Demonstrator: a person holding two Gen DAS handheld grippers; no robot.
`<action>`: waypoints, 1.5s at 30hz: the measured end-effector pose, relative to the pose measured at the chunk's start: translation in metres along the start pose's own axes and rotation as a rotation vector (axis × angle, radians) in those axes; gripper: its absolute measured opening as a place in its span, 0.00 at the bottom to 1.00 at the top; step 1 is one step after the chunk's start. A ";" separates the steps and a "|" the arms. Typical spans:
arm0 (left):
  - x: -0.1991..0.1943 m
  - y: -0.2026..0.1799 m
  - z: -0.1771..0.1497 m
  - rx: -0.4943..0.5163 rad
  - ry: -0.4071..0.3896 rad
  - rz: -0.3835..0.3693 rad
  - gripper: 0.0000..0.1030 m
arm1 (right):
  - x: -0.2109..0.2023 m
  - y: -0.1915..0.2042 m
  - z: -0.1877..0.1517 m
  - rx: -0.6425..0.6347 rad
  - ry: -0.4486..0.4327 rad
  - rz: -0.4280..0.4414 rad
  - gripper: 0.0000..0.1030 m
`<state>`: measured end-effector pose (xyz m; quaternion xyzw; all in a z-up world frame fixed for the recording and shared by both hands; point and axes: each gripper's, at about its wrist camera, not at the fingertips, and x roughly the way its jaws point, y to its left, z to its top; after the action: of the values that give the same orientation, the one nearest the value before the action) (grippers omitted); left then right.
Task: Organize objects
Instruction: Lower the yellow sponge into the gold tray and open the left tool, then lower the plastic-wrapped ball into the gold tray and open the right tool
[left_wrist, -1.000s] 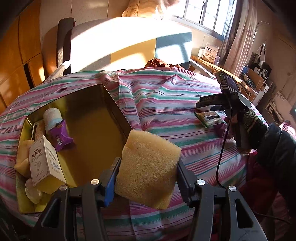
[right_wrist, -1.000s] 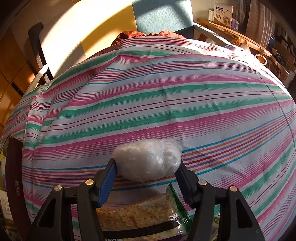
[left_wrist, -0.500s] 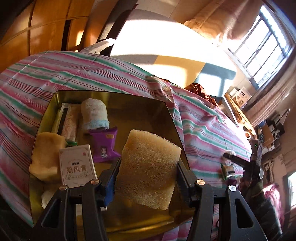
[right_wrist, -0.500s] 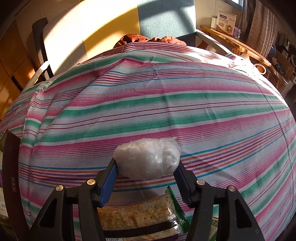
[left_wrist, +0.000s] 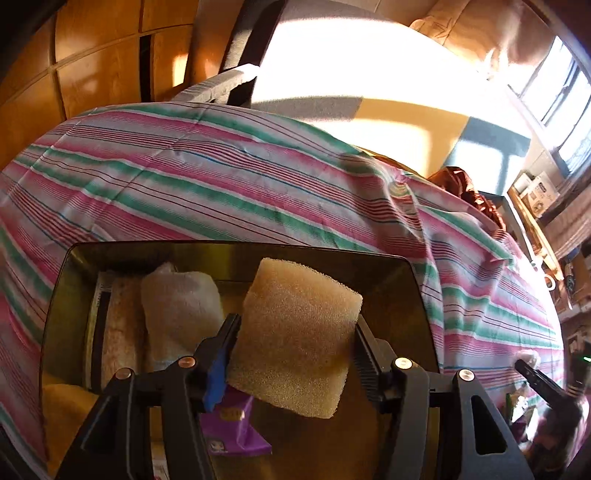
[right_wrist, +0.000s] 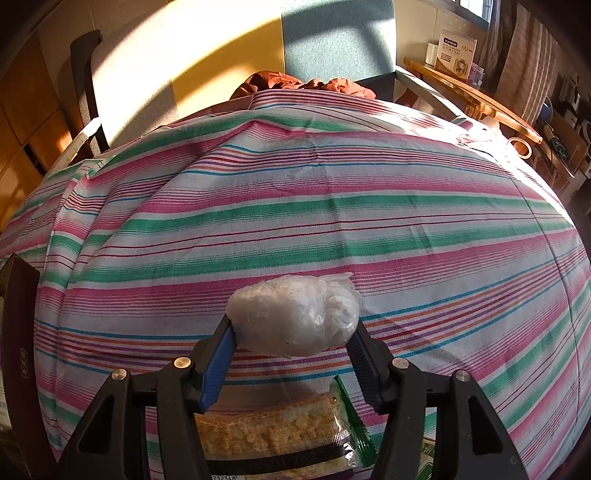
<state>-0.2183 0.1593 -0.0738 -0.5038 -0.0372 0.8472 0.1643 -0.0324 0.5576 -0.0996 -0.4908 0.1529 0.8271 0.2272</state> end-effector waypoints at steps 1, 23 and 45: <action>0.007 0.000 0.000 0.005 0.009 0.013 0.58 | 0.001 0.000 0.000 -0.002 0.002 -0.001 0.58; -0.071 -0.015 -0.043 0.190 -0.191 0.059 0.83 | -0.003 0.018 -0.001 -0.090 -0.042 -0.024 0.58; -0.141 0.042 -0.150 0.124 -0.195 0.052 0.83 | -0.070 0.109 -0.021 -0.290 -0.201 0.150 0.57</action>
<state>-0.0366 0.0599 -0.0379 -0.4085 0.0125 0.8969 0.1687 -0.0454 0.4395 -0.0448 -0.4205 0.0448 0.9000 0.1058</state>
